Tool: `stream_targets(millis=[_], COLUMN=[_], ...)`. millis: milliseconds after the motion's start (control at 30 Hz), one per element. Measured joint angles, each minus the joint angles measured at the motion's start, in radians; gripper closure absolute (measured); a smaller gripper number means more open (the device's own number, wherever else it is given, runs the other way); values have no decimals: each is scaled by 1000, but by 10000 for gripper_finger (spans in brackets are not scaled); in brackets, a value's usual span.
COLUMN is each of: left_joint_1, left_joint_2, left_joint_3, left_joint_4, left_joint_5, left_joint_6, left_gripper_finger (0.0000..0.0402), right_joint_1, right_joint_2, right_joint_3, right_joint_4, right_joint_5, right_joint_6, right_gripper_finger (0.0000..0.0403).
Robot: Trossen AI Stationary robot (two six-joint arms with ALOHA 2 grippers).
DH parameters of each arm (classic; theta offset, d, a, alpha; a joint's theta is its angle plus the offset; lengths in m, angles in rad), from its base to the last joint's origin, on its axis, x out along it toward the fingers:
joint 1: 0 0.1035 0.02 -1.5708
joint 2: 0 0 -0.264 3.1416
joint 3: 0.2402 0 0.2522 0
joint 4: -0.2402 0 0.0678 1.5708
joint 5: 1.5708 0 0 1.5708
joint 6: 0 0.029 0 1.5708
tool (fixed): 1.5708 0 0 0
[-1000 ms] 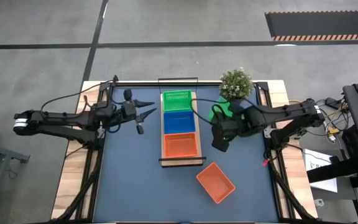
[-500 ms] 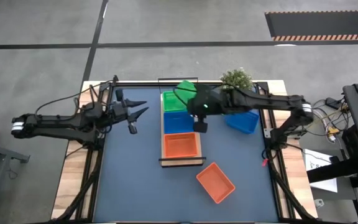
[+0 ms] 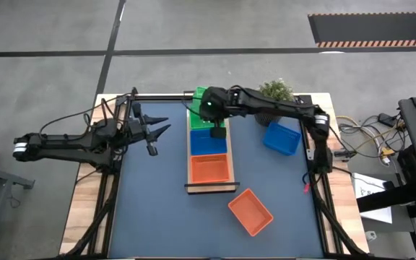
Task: Stack baskets on shelf by color
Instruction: Stack the green bin on top of the green bin on the shelf
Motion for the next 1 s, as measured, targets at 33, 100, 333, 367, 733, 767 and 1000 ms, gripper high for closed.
stream_targets(millis=[33,100,333,367,733,767,1000], left_joint_1=[0,0,0,0,0,0,0], left_joint_2=[2,3,-7,-10,-9,-8,-10], left_joint_3=[0,0,0,0,0,0,0], left_joint_4=[1,-1,2,2,0,2,1], left_joint_5=[0,0,0,0,0,0,0], left_joint_6=[3,3,5,5,5,5,5], left_gripper_finger=[309,309,309,309,309,309,309], right_joint_1=[-7,-17,-39,-39,-46,-45,-46], right_joint_2=[19,56,145,151,162,162,162], right_joint_3=[19,58,172,180,171,171,171], right_joint_4=[-4,-28,-148,-154,-145,-145,-143], right_joint_5=[-17,-31,-36,-36,-39,-39,-56], right_joint_6=[-5,-13,-19,-17,0,4,28], right_gripper_finger=[394,394,394,394,375,371,335])
